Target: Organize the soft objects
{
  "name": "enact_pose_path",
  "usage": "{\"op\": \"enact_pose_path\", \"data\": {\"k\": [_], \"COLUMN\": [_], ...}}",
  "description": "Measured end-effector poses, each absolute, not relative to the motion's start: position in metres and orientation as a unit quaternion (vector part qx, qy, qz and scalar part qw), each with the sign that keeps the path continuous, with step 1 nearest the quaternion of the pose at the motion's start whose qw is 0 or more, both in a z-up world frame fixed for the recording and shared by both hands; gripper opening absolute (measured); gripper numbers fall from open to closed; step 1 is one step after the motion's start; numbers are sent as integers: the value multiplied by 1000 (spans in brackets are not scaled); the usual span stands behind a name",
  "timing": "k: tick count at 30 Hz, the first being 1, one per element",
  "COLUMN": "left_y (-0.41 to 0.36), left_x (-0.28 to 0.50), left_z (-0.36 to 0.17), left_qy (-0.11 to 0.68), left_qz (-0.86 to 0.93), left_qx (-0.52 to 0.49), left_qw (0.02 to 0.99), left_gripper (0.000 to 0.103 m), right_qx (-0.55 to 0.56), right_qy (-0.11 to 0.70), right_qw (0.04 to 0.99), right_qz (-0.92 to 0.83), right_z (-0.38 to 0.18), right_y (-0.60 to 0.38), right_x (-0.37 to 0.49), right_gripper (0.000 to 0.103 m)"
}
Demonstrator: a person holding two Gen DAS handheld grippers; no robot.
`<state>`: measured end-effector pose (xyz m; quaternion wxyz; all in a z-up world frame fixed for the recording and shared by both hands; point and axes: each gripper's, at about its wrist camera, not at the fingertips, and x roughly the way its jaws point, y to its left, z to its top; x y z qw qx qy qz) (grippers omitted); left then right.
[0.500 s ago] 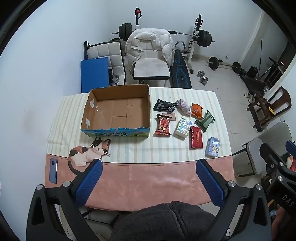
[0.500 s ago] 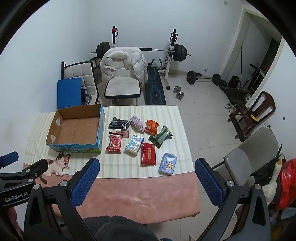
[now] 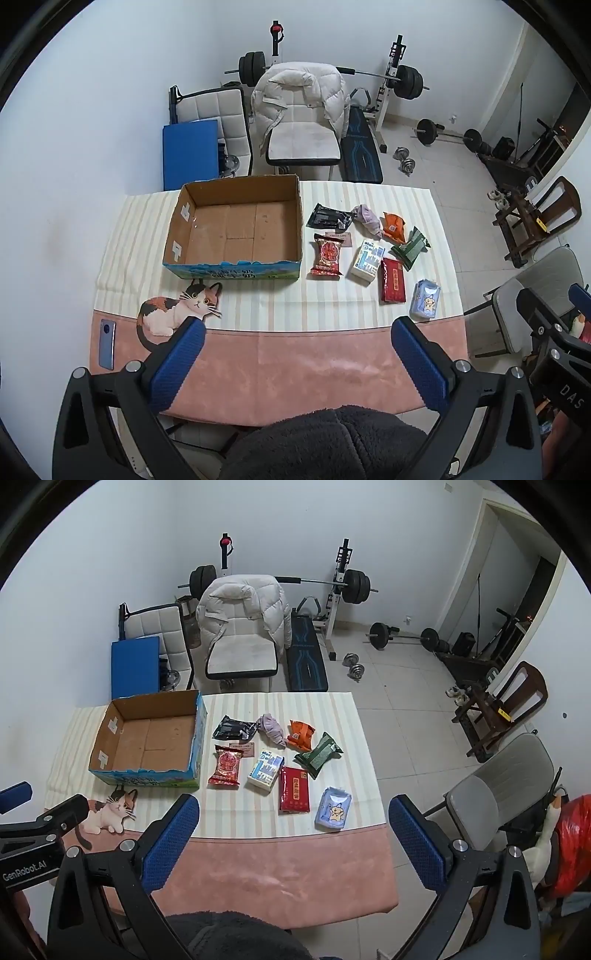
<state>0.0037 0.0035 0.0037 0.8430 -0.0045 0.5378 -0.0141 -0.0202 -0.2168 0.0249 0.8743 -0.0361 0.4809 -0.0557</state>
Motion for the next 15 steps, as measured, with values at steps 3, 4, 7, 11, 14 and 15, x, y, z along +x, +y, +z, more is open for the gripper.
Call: {"op": "enact_pose_path", "data": {"k": [3, 4, 7, 11, 14, 15], "left_y": [2, 2, 2, 1, 0, -1], "left_x": [4, 4, 3, 3, 4, 5], "left_z": [5, 5, 6, 6, 7, 7], "left_qy": [538, 537, 537, 536, 536, 535], "left_qz": [-14, -14, -14, -15, -16, -15], "left_qx": [-5, -5, -5, -5, -6, -6], "left_qw": [843, 843, 844, 844, 844, 845], "left_gripper": [103, 103, 103, 103, 103, 103], "right_qx": [-36, -36, -35, -37, -37, -36], "right_qy": [481, 482, 480, 480, 479, 479], "right_qw": [874, 874, 875, 875, 875, 875], "right_qz": [-56, -55, -56, -57, -58, -57], "right_z": [24, 24, 24, 24, 24, 24], "right_y": [-218, -219, -219, -220, -220, -220], "right_x": [-20, -19, -20, -17, -18, -17], "right_gripper": [103, 103, 103, 103, 103, 103]}}
